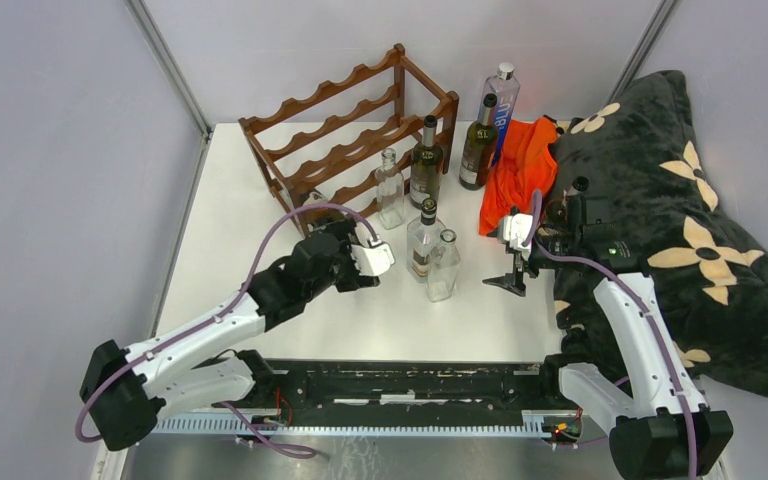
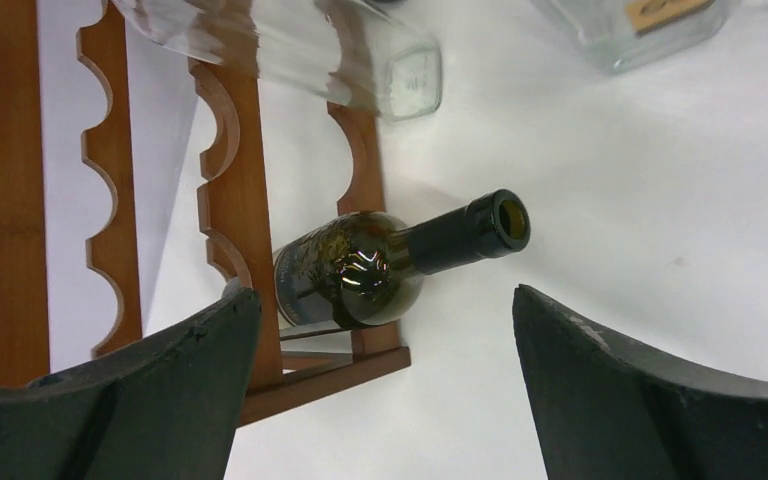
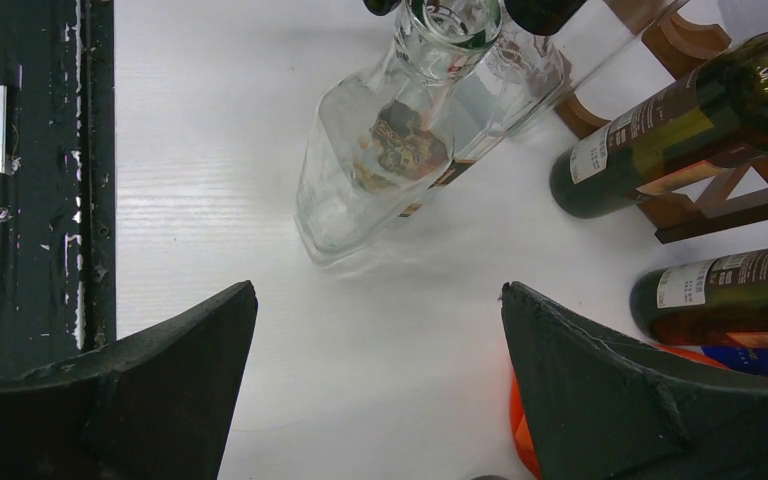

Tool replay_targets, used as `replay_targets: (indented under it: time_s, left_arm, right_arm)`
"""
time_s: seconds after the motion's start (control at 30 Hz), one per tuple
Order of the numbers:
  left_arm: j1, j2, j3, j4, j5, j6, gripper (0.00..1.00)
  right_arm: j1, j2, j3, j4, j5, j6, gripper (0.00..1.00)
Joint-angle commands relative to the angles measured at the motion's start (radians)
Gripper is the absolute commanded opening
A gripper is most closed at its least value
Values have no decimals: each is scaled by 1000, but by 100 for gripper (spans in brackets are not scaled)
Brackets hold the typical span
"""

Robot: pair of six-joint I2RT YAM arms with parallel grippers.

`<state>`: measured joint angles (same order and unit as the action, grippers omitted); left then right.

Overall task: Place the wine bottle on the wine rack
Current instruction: Place the wine bottle in the wine rack.

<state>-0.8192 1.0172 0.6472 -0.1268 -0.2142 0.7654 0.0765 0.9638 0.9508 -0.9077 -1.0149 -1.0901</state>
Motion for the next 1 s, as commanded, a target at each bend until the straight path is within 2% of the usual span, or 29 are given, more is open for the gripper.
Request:
replay_targets:
  time_s: [0.0,0.2,0.53,0.83,0.9,0.97]
  left_arm:
    - [-6,-75,119,-162,85,-255,100]
    - [-5,-142,199,-250,91,-654,100]
    - [-5,-197,114,-203,-112,-1361,100]
    - [-23,-187,104,-341,-331,-1748,91]
    - [-81,-165,110,-357,-420,-1788,90]
    - [-181,-134,139,-403,-579,-1825,89]
  right_arm:
    - [-4,-18,-12,14,-12,-11,98]
    - [-3,-51,-62,111,-4,78,98]
    - [-4,-72,-112,185,15,134,98]
    - [-5,-74,-135,212,15,150,98]
    - [-6,-76,-141,218,16,153,98]
    - [-5,-79,-145,223,18,154,98]
